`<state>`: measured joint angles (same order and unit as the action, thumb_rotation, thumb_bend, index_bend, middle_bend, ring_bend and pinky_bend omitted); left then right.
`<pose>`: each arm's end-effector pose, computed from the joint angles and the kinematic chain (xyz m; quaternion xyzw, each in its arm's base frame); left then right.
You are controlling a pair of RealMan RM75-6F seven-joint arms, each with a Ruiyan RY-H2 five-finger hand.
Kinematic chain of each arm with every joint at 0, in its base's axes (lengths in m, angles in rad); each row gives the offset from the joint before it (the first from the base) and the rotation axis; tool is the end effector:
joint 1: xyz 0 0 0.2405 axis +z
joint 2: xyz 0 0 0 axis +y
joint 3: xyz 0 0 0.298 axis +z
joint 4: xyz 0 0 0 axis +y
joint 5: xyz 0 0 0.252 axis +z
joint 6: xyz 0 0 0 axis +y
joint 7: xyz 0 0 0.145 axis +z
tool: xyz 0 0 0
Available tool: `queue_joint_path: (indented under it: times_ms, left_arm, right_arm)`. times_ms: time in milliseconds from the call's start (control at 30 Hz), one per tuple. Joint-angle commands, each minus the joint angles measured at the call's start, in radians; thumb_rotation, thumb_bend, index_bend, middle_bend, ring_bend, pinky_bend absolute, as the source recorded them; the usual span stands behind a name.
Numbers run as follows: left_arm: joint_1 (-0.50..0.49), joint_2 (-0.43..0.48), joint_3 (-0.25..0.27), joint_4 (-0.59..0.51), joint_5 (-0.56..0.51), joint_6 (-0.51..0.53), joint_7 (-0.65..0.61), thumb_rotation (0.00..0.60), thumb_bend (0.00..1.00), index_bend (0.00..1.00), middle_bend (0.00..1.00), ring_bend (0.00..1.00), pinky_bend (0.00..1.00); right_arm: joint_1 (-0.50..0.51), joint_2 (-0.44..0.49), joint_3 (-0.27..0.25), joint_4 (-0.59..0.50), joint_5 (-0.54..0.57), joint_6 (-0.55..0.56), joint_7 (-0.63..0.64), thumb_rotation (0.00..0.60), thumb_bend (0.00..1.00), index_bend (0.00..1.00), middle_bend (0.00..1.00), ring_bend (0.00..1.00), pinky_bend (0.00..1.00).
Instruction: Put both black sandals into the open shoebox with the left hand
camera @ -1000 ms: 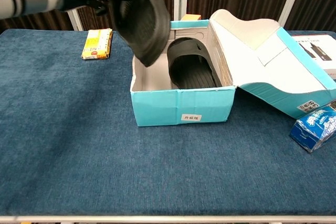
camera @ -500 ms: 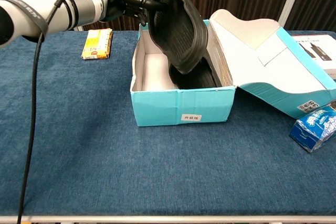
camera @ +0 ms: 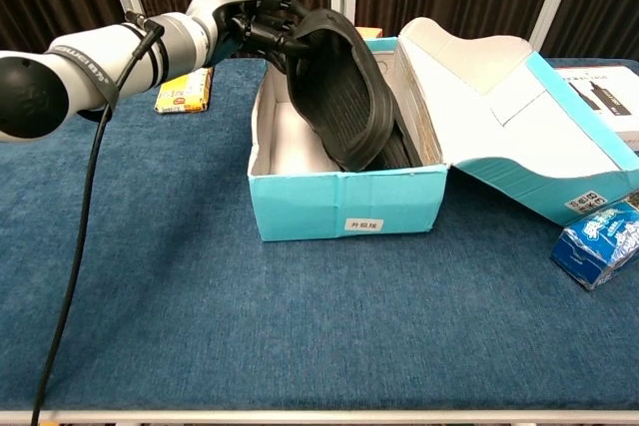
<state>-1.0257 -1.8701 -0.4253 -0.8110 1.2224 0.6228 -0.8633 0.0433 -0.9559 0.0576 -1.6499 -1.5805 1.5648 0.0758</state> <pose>-0.1052 0.5106 -0.1133 -0.4866 -0.6749 -0.5244 0.1810 -0.3590 -0.1750 0.2014 0.6043 -0.3412 0.4041 0.5960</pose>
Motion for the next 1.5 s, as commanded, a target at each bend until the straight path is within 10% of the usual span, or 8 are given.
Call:
queue_joint_path:
  times_ms: [33, 500, 900, 1500]
  left_arm:
    - [-0.008, -0.015, 0.018, 0.041, 0.011, -0.004, 0.011, 0.6, 0.0, 0.59, 0.57, 0.46, 0.22]
    - [-0.003, -0.042, 0.061, 0.103, 0.041, 0.039, 0.043, 0.6, 0.0, 0.54, 0.53, 0.29, 0.22]
    - [0.014, -0.036, 0.105, 0.101, 0.073, 0.093, 0.123, 0.6, 0.0, 0.07, 0.02, 0.0, 0.17]
    - [0.067, 0.174, 0.102, -0.15, -0.006, 0.093, 0.421, 0.6, 0.0, 0.01, 0.0, 0.0, 0.1]
  right_arm:
    - [-0.001, 0.001, 0.0, -0.002, 0.001, 0.001, -0.001, 0.6, 0.11, 0.09, 0.14, 0.0, 0.09]
    - [-0.005, 0.008, -0.003, -0.018, -0.006, 0.006, -0.018, 0.6, 0.11, 0.09, 0.14, 0.0, 0.09]
    - [-0.009, 0.012, -0.006, -0.024, -0.015, 0.013, -0.021, 0.6, 0.11, 0.09, 0.14, 0.0, 0.1]
    - [-0.013, 0.013, -0.01, -0.017, -0.028, 0.021, -0.009, 0.6, 0.13, 0.09, 0.14, 0.0, 0.1]
